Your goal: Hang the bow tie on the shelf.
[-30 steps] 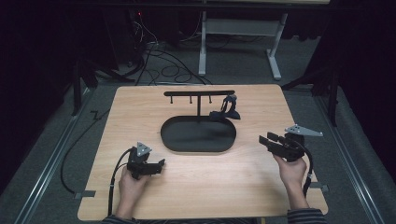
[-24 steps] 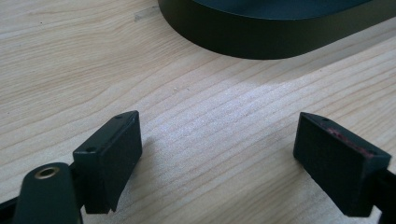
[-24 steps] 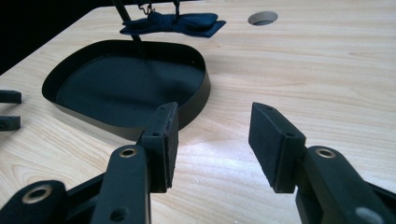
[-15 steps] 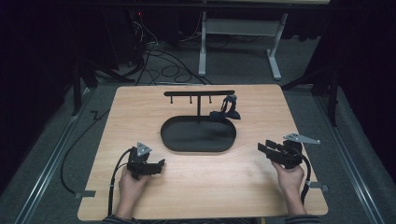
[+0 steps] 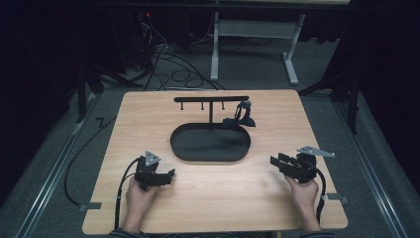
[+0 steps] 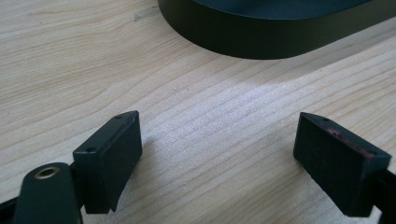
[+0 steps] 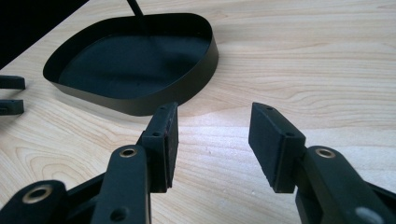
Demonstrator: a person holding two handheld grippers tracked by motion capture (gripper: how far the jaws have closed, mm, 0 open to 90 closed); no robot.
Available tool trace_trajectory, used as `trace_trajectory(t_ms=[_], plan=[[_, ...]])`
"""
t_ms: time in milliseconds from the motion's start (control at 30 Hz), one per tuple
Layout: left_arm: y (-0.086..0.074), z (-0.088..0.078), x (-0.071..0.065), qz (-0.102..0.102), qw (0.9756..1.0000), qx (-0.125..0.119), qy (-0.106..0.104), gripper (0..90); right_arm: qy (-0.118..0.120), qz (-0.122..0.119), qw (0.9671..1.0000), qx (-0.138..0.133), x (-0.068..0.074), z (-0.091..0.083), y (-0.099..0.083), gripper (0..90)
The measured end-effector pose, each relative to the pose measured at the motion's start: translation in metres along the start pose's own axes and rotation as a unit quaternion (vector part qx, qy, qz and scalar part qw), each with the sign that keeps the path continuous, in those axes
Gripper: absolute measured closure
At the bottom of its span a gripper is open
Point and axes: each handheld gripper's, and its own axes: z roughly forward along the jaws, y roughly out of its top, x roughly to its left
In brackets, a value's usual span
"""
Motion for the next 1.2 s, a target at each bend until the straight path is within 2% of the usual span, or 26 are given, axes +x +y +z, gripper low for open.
trace_trajectory(t_ms=[167, 467, 1100, 1200], plan=[[0.0, 0.0, 0.0, 0.0, 1.0, 0.0, 0.0, 15.7, 0.004, 0.003, 1.0, 0.0, 0.001, 0.003, -0.003, 54.2], [0.0, 0.0, 0.0, 0.0, 1.0, 0.0, 0.0, 15.7, 0.009, -0.007, 0.9999, 0.011, 0.008, 0.014, -0.011, 54.2], [0.0, 0.0, 0.0, 0.0, 1.0, 0.0, 0.0, 15.8, -0.005, -0.028, 0.9991, 0.03, 0.017, 0.024, -0.022, 53.2], [0.0, 0.0, 0.0, 0.0, 1.0, 0.0, 0.0, 15.7, -0.016, -0.041, 0.9984, 0.037, 0.02, 0.027, -0.024, 52.2]])
